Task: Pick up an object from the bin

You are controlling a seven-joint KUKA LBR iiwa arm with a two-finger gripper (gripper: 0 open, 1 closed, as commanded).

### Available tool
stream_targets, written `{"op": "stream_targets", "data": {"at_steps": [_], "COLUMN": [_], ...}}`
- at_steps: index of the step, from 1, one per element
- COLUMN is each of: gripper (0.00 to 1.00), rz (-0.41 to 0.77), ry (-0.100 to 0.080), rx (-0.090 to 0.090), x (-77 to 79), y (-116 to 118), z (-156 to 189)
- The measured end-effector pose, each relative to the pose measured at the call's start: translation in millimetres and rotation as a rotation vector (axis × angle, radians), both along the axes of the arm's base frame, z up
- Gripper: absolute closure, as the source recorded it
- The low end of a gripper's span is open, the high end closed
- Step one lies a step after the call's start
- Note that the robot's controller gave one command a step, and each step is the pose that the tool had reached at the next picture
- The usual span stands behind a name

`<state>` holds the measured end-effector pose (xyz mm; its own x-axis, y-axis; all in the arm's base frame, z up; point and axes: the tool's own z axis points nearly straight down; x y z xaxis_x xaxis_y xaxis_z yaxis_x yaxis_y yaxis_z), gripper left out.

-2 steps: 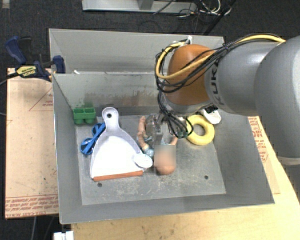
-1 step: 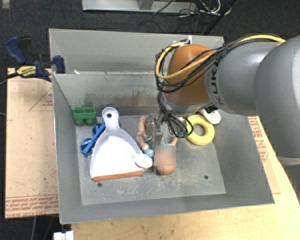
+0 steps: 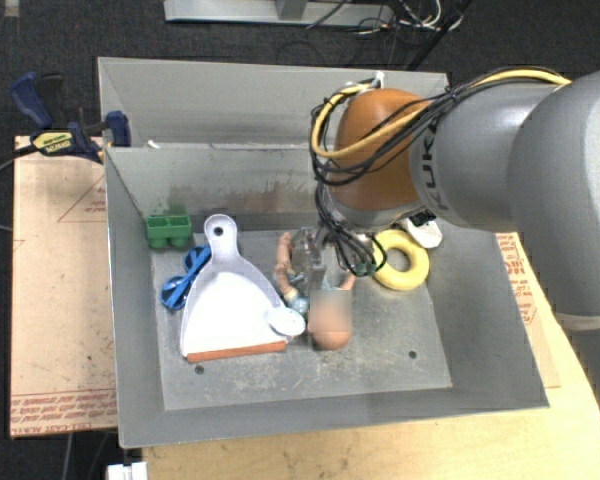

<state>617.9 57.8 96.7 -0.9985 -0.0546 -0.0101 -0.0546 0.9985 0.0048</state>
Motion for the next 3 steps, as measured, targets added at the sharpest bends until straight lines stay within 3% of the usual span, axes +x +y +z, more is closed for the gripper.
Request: {"op": "stream_targets", "data": {"at_steps": [3], "gripper": [1.00], "rz": [0.000], "ry": [0.000], "rx": [0.000], "x": [0.0], "y": [0.0], "z": [0.0]}}
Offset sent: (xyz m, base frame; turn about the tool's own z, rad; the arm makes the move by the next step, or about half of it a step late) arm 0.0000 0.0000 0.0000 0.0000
